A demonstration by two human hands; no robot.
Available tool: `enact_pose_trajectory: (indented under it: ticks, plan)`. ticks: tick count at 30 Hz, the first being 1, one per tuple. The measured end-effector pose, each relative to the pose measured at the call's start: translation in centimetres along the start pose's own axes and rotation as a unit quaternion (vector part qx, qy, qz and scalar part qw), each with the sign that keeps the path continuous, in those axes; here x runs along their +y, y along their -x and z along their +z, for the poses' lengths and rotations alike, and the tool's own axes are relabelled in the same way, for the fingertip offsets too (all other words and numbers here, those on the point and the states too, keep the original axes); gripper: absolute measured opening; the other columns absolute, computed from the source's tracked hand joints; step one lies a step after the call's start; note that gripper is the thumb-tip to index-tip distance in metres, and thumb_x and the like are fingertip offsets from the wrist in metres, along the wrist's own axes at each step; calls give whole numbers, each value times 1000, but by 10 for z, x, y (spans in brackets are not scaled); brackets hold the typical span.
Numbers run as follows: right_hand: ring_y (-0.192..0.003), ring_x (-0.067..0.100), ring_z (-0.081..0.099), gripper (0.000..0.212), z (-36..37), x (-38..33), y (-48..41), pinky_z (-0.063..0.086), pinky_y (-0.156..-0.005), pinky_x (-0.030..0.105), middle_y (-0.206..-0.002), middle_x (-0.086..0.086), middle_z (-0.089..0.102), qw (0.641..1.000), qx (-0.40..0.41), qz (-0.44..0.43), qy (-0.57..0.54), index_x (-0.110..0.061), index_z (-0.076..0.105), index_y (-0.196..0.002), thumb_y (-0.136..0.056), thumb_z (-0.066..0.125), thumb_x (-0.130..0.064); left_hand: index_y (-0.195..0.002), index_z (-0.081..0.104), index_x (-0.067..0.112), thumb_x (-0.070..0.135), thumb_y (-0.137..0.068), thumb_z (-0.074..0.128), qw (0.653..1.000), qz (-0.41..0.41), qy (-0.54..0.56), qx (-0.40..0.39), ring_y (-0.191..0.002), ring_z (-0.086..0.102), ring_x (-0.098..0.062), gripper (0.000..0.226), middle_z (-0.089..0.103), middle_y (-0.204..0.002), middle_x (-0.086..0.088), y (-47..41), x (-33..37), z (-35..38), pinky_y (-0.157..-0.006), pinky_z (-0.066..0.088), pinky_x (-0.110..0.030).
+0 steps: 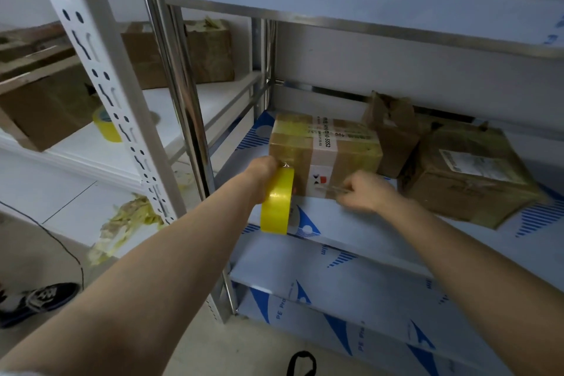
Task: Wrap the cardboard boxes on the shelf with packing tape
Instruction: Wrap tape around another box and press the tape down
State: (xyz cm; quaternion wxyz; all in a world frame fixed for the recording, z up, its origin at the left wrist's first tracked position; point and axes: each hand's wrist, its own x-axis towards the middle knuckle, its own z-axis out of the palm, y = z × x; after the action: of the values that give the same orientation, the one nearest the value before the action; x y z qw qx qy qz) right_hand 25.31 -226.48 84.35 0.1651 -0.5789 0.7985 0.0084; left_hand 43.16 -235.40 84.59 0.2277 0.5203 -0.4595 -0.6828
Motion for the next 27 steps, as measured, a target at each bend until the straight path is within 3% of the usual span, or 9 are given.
enact_pose_trajectory:
  ticks: [4,9,12,14,16,17,19,22,27]
  plan:
    - [-99,23,60,30,39,55,9,48,-86,33,-112,10,66,998,-41,29,-36,-14,66,-118,-89,57,-15,-122,54,5,25,-101,42,1000,5,11,-8,-66,62,-25,31,62,-82,-13,-1,0,3,-42,51,-26]
    - [-107,20,55,33,47,76,9,46,-86,31,-115,5,61,999,17,36,-20,-18,66,-117,-87,66,-31,-111,54,8,24,-101,44,1000,4,7,-16,-63,60,-24,21,61,-77,-12,6,3,4,-40,51,-26]
    - [-89,19,57,38,27,50,16,46,-70,29,-95,1,58,986,119,-5,117,-18,65,-88,-93,48,-51,-118,53,8,25,-100,46,1000,0,0,-12,-66,61,-25,26,62,-82,-13,8,3,4,-39,51,-26]
    - [-74,17,56,43,2,14,22,46,-63,30,-78,-2,52,968,222,-90,77,-19,59,-74,-99,36,-46,-120,53,9,28,-99,46,1000,1,-8,-6,-68,62,-25,29,62,-85,-13,6,3,4,-41,51,-27]
    - [-89,20,58,39,-21,-21,11,46,-75,32,-93,3,58,949,258,-181,-5,-16,64,-95,-102,33,-39,-116,53,9,27,-99,45,1000,-1,-9,0,-67,61,-25,26,61,-82,-12,7,3,4,-40,51,-26]
    - [-110,23,55,40,-32,-36,-1,43,-90,35,-117,8,58,946,246,-212,-13,-14,59,-119,-102,32,-37,-112,53,8,26,-100,45,1000,-2,-5,-3,-65,60,-24,23,61,-80,-12,7,3,4,-38,50,-25]
    - [-144,21,23,53,-47,-60,-30,17,-116,37,-156,4,26,952,183,-239,56,-18,24,-150,-102,27,-41,-107,53,8,23,-100,44,1000,-4,-1,-4,-59,60,-23,19,60,-75,-12,9,4,4,-38,50,-25]
    - [-148,14,-2,65,-41,-76,-60,-4,-117,32,-161,0,-3,954,99,-239,148,-20,-1,-153,-100,22,-50,-98,57,6,24,-98,49,1000,-5,6,2,-43,62,-19,20,60,-73,-13,11,6,6,-38,50,-25]
    - [-147,14,-3,64,-28,-76,-65,0,-114,28,-161,-1,-6,953,103,-239,157,-20,-1,-153,-101,24,-48,-121,51,-3,16,-96,54,999,6,-27,36,-41,60,-19,32,57,-74,-14,12,8,5,-34,46,-23]
